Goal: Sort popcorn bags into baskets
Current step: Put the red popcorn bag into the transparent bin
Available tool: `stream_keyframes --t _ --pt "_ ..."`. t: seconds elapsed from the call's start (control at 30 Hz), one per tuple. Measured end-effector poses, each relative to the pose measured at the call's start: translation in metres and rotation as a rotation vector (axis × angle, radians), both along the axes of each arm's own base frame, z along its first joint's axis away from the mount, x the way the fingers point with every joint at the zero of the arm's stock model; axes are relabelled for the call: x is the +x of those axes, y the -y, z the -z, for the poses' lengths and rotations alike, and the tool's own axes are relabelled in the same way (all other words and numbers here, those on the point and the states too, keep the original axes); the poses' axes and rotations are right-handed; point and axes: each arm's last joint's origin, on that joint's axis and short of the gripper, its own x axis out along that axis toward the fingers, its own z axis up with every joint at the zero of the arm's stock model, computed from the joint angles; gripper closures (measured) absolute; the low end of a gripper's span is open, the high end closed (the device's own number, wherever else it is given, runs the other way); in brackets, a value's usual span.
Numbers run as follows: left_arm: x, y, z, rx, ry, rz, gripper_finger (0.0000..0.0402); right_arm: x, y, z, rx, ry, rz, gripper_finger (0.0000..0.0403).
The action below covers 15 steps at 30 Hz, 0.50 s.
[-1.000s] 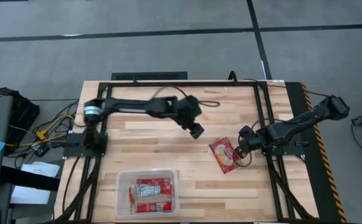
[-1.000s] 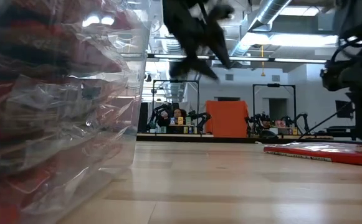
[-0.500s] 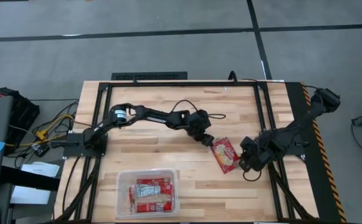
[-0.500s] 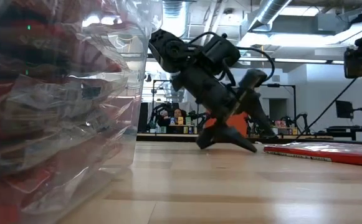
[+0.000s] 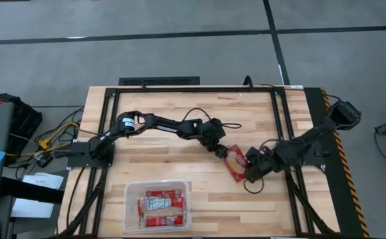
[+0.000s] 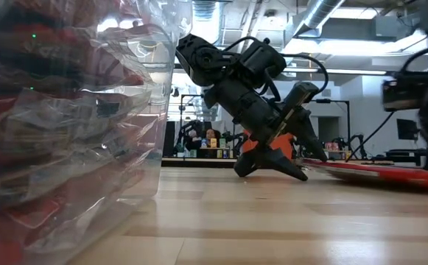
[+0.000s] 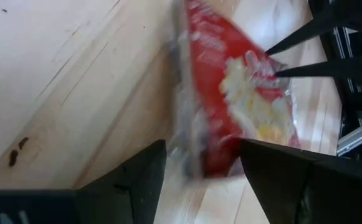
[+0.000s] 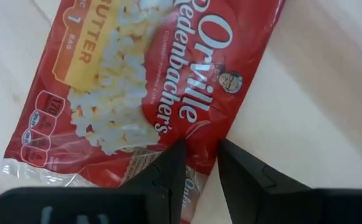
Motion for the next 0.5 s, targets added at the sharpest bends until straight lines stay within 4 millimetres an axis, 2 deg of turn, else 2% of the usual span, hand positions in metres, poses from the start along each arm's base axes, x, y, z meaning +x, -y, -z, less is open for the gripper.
stream_keyframes --t 0.17,0.3,0.4,0.5 --pt "0.000 -0.001 0.000 -0.003 0.006 -0.002 0.0197 0.018 0.013 0.002 -0.014 0.051 -0.029 0.0285" --pt "0.000 -0.001 0.000 -0.009 0.007 0.009 0.0205 0.023 0.022 0.002 -0.013 0.059 -0.007 0.0285" --pt "0.000 -0.001 0.000 -0.030 0.008 0.020 0.0236 0.022 0.024 0.001 -0.019 0.056 -0.011 0.0285" --pt "0.000 -0.001 0.000 -0.039 0.008 0.025 0.0298 0.020 0.024 -0.003 -0.026 0.069 -0.025 0.0285"
